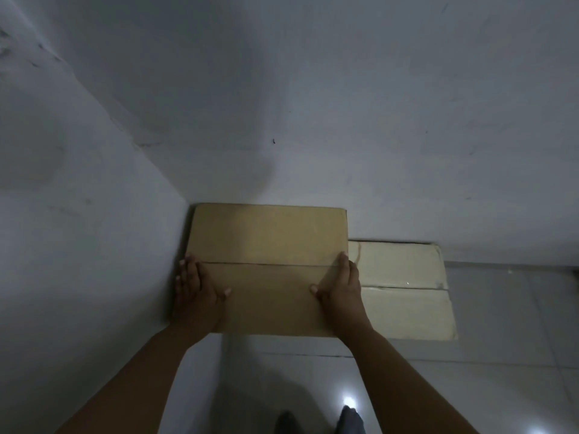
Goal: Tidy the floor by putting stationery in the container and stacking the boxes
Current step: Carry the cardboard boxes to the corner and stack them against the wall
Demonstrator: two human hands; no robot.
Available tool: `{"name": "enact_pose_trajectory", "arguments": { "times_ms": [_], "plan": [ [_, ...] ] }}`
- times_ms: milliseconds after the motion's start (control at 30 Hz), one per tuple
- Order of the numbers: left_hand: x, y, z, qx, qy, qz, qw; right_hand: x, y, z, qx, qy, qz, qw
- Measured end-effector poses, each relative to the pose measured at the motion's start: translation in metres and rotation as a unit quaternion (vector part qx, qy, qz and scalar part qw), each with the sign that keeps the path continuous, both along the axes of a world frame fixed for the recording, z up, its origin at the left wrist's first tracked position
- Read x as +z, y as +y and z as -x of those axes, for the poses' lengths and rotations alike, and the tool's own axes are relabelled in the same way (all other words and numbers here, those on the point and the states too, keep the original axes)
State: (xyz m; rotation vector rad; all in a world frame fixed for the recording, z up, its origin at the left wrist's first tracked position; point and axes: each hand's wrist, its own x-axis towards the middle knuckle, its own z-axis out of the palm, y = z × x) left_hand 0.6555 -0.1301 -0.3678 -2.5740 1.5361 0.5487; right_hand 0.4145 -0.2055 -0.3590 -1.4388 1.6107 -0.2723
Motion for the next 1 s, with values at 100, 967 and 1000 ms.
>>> {"name": "enact_pose_trajectory", "arguments": {
  "times_ms": [100,967,1000],
  "plan": [
    [0.000,0.000,-0.001,0.004,0.014,-0.001,1.000,-0.003,-0.001,0.000,0.003,0.011,0.001,1.000],
    [0.331,-0.005,0.088,-0.138,0.067,0.073,0.985,0.314,-0.007,0.135,0.255,0.227,0.183,0.922],
    [0.345,-0.001,0.100,-0.135,0.075,0.081,0.985,0.330,-0.002,0.144,0.248,0.218,0.189,0.925]
  ]
}}
